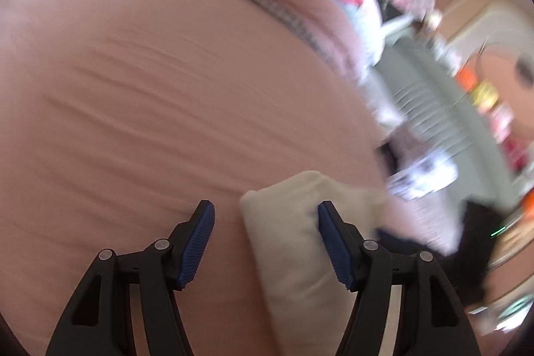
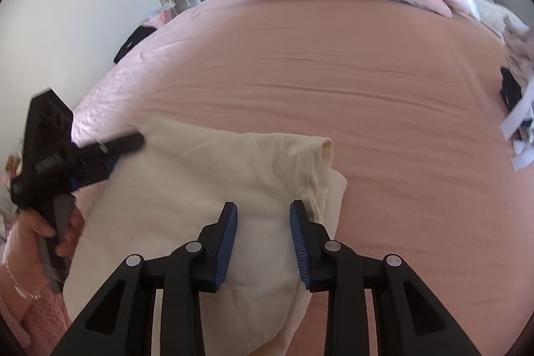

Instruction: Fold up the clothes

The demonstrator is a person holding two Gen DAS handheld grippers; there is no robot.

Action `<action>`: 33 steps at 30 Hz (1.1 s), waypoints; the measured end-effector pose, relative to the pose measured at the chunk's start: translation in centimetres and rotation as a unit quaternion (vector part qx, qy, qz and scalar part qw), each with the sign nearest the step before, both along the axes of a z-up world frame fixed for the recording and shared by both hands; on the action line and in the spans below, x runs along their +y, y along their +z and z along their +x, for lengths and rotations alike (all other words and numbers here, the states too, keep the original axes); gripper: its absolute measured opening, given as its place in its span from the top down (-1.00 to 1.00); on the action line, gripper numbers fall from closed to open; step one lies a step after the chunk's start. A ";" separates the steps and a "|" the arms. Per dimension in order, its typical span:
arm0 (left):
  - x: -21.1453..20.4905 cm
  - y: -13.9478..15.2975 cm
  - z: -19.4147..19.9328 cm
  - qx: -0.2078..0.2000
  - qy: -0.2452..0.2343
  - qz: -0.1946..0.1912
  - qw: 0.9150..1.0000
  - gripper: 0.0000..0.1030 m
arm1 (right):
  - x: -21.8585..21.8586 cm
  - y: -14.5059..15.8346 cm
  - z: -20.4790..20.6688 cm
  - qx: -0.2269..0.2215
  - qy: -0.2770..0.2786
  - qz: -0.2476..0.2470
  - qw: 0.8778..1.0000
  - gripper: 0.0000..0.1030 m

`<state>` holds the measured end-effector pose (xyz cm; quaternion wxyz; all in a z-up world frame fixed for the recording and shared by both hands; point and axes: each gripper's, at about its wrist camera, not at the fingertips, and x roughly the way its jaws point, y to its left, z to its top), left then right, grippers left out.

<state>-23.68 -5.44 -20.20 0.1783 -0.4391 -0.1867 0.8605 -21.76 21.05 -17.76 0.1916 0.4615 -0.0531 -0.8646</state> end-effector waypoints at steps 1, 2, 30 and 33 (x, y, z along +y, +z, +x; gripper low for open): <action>0.5 0.2 -0.1 0.008 -0.001 -0.031 1.000 -0.27 | 0.0 -0.2 0.1 0.002 -0.009 -0.005 1.000 0.43; 1.0 0.4 -0.1 0.015 -0.003 -0.061 0.998 -0.45 | 0.1 -0.4 0.1 0.004 -0.018 -0.011 1.000 0.44; 5.5 2.9 -0.5 0.084 -0.081 -0.127 0.985 -0.45 | 2.1 1.8 -4.0 -0.029 -0.093 -0.011 0.995 -0.08; 6.5 0.8 -1.4 0.049 -0.064 -0.140 0.987 -0.50 | 0.6 1.7 -5.1 -0.023 -0.075 0.039 0.996 -0.08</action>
